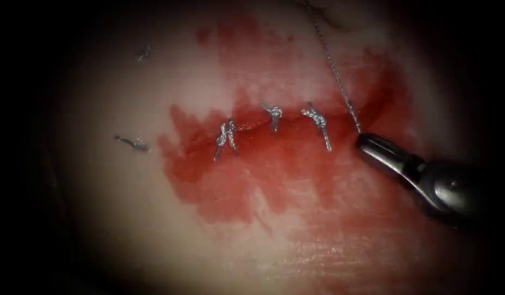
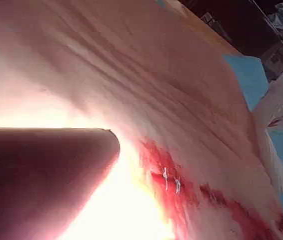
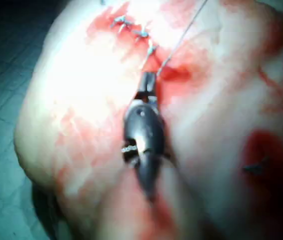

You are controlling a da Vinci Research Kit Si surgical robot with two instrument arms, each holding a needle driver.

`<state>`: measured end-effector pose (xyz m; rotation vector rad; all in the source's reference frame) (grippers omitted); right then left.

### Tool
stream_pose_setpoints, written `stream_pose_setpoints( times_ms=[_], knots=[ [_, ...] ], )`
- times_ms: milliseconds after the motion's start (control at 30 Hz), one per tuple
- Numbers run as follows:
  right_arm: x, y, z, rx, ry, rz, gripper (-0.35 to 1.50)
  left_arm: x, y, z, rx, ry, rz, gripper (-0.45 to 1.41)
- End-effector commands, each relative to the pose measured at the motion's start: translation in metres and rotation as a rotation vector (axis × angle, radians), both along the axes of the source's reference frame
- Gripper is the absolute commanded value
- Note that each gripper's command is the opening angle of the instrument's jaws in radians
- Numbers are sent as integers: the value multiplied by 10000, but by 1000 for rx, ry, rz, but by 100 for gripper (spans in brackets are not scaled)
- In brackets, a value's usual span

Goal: Wound Closure

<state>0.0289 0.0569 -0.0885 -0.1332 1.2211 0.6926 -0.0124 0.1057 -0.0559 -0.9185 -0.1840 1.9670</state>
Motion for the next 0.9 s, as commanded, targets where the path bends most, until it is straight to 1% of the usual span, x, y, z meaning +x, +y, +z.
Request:
stream_pose_setpoints(
  times_ms=[33,200,300,333,367,400,433,467,500,533,600,633,700,733,767,800,867,900],
  knots=[
    [9,1,8,1,0,1,-35,-5,10,1,-5,-1,-1,-35],
    [8,-1,11,0,-4,-4,-35,-3,5,1,-6,0,1,-35],
    [8,2,5,-1,18,-8,-35,-12,-16,-3,11,-69,46,-35],
    [9,6,1,1,25,-6,-35,-17,-27,-9,17,-92,55,-35],
    [9,9,-2,3,29,-6,-18,-20,-33,-13,21,-103,59,-35],
    [9,11,-5,1,29,-10,21,-23,-38,-17,24,-115,64,-35],
    [7,15,-17,20,48,-9,91,-32,-53,-35,40,-157,80,-35],
    [7,15,-17,20,48,-9,91,-32,-53,-35,40,-157,80,-35],
    [5,15,-26,25,58,-15,111,-37,-60,-49,50,-181,89,-35],
    [4,14,-32,29,72,-26,120,-41,-67,-61,58,-202,98,-35],
    [2,14,-39,40,78,-42,132,-47,-78,-74,63,-225,110,-35],
    [1,13,-46,53,80,-45,140,-52,-89,-85,65,-243,121,-35],
    [0,13,-50,64,83,-62,142,-57,-103,-97,65,-256,133,-35],
    [-1,14,-55,77,96,-93,137,-59,-119,-108,63,-267,145,-35],
    [-2,16,-59,83,109,-109,126,-59,-124,-111,63,-269,148,-35],
    [-1,21,-65,94,126,-132,115,-59,-138,-120,62,-273,156,-35],
    [2,28,-71,114,133,-164,105,-58,-152,-127,61,-278,165,-35],
    [8,33,-74,130,141,-196,86,-58,-167,-132,55,-273,169,-35]
  ],
)
